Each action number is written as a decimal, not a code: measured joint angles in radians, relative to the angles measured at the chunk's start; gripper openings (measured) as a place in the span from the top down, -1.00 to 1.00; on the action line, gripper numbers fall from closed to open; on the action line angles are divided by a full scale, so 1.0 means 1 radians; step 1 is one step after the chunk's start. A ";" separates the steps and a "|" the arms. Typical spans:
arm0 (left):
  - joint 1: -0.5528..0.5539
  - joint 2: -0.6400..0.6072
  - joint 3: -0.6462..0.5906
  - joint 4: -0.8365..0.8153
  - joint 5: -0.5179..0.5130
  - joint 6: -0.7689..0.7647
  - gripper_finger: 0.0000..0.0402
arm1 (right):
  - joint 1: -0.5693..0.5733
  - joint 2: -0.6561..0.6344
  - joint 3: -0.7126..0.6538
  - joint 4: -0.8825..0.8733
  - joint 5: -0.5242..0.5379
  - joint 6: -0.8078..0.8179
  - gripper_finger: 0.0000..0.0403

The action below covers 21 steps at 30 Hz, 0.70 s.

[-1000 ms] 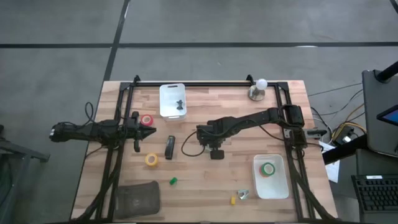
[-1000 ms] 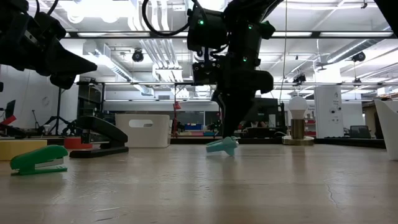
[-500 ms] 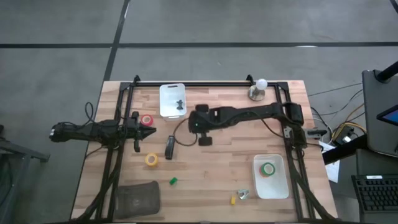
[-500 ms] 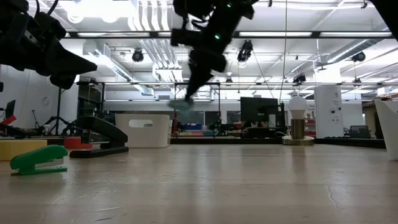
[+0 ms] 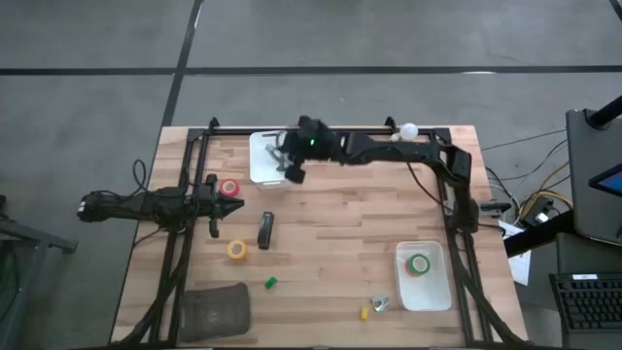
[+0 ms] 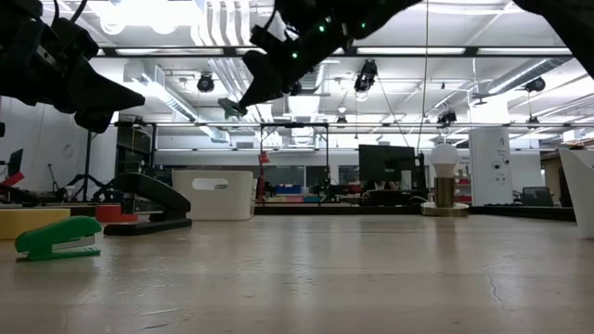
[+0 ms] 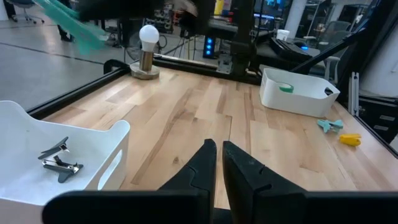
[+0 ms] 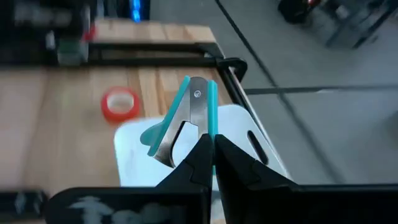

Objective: Pick and place Stapler, Stapler remover, tape
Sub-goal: Put the top blue staple remover into the top white bin

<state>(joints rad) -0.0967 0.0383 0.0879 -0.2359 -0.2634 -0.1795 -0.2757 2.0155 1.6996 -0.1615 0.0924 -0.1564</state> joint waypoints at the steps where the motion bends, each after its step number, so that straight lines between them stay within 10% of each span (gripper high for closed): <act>1: 0.000 0.000 0.000 0.000 0.000 0.000 0.84 | -0.022 0.000 -0.002 0.014 -0.034 0.048 0.96; 21: 0.000 0.000 0.000 0.000 0.000 0.000 0.84 | -0.176 0.203 0.069 0.063 -0.182 0.218 0.96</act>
<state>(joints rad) -0.0971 0.0383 0.0879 -0.2359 -0.2634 -0.1795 -0.4519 2.2186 1.7685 -0.0986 -0.0900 0.0611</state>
